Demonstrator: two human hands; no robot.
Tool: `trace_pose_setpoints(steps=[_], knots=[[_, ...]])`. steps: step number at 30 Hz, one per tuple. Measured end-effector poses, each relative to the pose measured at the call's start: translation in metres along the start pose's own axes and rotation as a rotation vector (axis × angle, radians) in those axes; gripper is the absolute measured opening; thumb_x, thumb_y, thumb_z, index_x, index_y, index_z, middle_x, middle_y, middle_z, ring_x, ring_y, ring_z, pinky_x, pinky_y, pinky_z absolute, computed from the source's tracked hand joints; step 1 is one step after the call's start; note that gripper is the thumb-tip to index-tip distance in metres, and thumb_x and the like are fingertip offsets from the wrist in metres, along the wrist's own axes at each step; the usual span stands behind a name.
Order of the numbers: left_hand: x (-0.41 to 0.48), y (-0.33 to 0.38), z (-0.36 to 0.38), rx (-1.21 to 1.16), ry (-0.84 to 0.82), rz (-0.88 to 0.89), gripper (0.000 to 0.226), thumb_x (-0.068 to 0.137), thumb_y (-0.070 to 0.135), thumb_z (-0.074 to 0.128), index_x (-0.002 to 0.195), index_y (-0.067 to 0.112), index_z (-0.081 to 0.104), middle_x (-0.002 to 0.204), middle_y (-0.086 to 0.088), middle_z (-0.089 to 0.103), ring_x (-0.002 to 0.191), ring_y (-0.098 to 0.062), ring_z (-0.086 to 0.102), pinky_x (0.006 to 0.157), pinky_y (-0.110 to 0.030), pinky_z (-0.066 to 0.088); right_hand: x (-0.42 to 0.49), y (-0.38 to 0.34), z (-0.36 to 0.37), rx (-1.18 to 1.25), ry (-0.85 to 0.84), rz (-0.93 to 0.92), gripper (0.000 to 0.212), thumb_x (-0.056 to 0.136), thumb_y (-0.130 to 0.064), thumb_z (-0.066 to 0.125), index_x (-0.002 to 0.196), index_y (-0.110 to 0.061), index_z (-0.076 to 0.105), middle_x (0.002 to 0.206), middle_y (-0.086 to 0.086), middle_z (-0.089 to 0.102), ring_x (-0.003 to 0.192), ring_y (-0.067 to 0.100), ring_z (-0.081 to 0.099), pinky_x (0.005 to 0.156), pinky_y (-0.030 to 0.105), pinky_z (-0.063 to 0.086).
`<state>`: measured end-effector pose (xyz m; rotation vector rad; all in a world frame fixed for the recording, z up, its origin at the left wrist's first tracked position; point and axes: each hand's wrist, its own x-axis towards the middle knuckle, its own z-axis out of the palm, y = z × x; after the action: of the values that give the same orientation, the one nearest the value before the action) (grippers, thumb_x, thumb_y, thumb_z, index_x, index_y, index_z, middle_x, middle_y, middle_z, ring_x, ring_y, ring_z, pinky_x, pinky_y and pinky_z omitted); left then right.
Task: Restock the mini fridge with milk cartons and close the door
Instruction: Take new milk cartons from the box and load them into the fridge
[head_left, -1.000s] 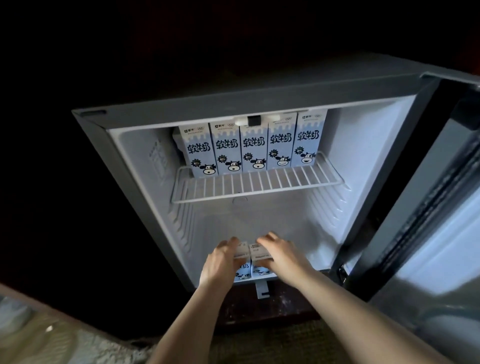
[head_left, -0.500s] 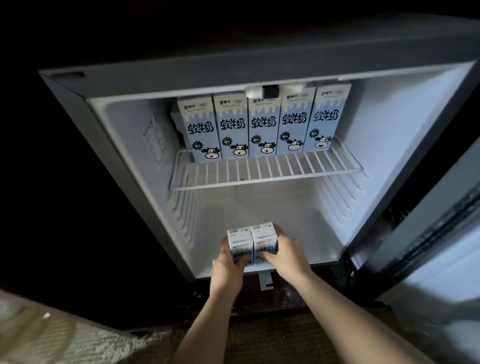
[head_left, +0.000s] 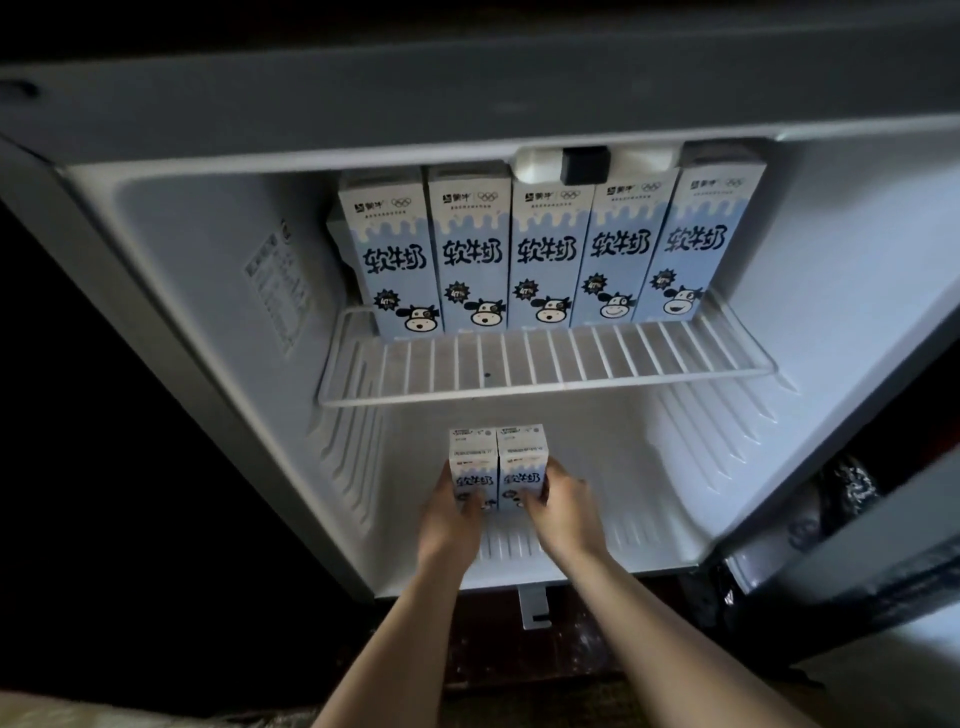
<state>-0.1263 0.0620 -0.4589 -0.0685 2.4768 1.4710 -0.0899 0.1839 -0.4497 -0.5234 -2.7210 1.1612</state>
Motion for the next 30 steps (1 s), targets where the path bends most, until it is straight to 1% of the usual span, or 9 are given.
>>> trace_pose_setpoints(steps=[4, 8, 11, 15, 17, 21, 23, 25, 30], knots=[[0.025, 0.003, 0.006, -0.052, 0.023, -0.022, 0.041, 0.093, 0.008, 0.052, 0.132, 0.018, 0.048, 0.121, -0.004, 0.062, 0.112, -0.024, 0.057, 0.094, -0.033, 0.046, 0.024, 0.000, 0.005, 0.035, 0.006, 0.015, 0.032, 0.089, -0.013, 0.060, 0.121, -0.011, 0.058, 0.114, 0.006, 0.068, 0.100, 0.024, 0.065, 0.079, 0.028, 0.049], [0.038, 0.007, 0.009, -0.057, 0.052, 0.036, 0.037, 0.093, 0.010, 0.053, 0.129, 0.013, 0.052, 0.119, -0.005, 0.063, 0.110, -0.024, 0.059, 0.087, -0.027, 0.045, 0.040, -0.001, 0.006, 0.042, 0.000, 0.014, 0.033, 0.090, -0.012, 0.058, 0.123, -0.010, 0.058, 0.118, 0.008, 0.066, 0.107, 0.026, 0.062, 0.083, 0.028, 0.048], [0.041, 0.010, 0.007, -0.027, 0.072, 0.076, 0.035, 0.093, 0.010, 0.052, 0.128, 0.011, 0.053, 0.119, -0.005, 0.064, 0.107, -0.021, 0.059, 0.081, -0.021, 0.041, 0.046, -0.001, 0.006, 0.052, -0.005, 0.019, 0.033, 0.090, -0.011, 0.057, 0.124, -0.010, 0.057, 0.119, 0.009, 0.066, 0.108, 0.027, 0.061, 0.081, 0.025, 0.046], [0.040, 0.009, 0.008, -0.041, 0.080, 0.062, 0.033, 0.093, 0.012, 0.054, 0.126, 0.011, 0.056, 0.118, -0.006, 0.065, 0.098, -0.014, 0.057, 0.081, -0.020, 0.041, 0.044, 0.001, 0.010, 0.105, 0.011, 0.027, 0.032, 0.091, -0.009, 0.055, 0.123, -0.009, 0.056, 0.116, 0.008, 0.067, 0.103, 0.025, 0.063, 0.069, 0.015, 0.038], [0.038, 0.010, 0.008, -0.055, 0.079, 0.040, 0.031, 0.093, 0.014, 0.055, 0.124, 0.011, 0.057, 0.117, -0.007, 0.066, 0.093, -0.012, 0.056, 0.079, -0.019, 0.040, 0.041, 0.002, 0.013, 0.151, 0.007, 0.043, 0.034, 0.091, -0.008, 0.055, 0.125, -0.009, 0.053, 0.116, 0.008, 0.066, 0.104, 0.024, 0.063, 0.069, 0.012, 0.038], [0.032, 0.009, 0.010, -0.046, 0.028, -0.062, 0.047, 0.093, 0.023, 0.054, 0.136, 0.013, 0.041, 0.124, -0.006, 0.061, 0.105, -0.021, 0.058, 0.081, -0.025, 0.043, 0.030, 0.002, 0.019, 0.226, -0.019, 0.118, 0.036, 0.089, -0.002, 0.053, 0.123, -0.005, 0.045, 0.117, 0.010, 0.061, 0.106, 0.026, 0.060, 0.066, 0.015, 0.043], [0.022, 0.008, 0.011, -0.032, 0.004, -0.099, 0.053, 0.093, 0.023, 0.053, 0.140, 0.010, 0.033, 0.128, -0.009, 0.057, 0.111, -0.027, 0.056, 0.084, -0.026, 0.043, 0.021, 0.001, 0.020, 0.179, -0.039, 0.136, 0.045, 0.089, -0.004, 0.055, 0.131, -0.003, 0.039, 0.122, 0.013, 0.057, 0.111, 0.029, 0.058, 0.074, 0.020, 0.045], [0.006, 0.009, 0.010, 0.016, -0.006, -0.097, 0.048, 0.094, 0.020, 0.052, 0.138, 0.009, 0.035, 0.129, -0.012, 0.056, 0.112, -0.029, 0.055, 0.084, -0.027, 0.042, 0.010, 0.001, 0.020, 0.092, -0.053, 0.136, 0.054, 0.090, -0.009, 0.056, 0.138, 0.000, 0.032, 0.126, 0.018, 0.055, 0.113, 0.032, 0.055, 0.085, 0.028, 0.045], [-0.033, 0.011, -0.006, 0.080, -0.048, -0.082, 0.043, 0.095, 0.016, 0.052, 0.134, 0.002, 0.044, 0.134, -0.013, 0.053, 0.123, -0.026, 0.051, 0.093, -0.024, 0.039, -0.023, -0.006, 0.010, -0.037, -0.113, 0.075, 0.053, 0.093, -0.019, 0.055, 0.139, -0.004, 0.034, 0.130, 0.016, 0.052, 0.121, 0.029, 0.049, 0.096, 0.032, 0.041]])
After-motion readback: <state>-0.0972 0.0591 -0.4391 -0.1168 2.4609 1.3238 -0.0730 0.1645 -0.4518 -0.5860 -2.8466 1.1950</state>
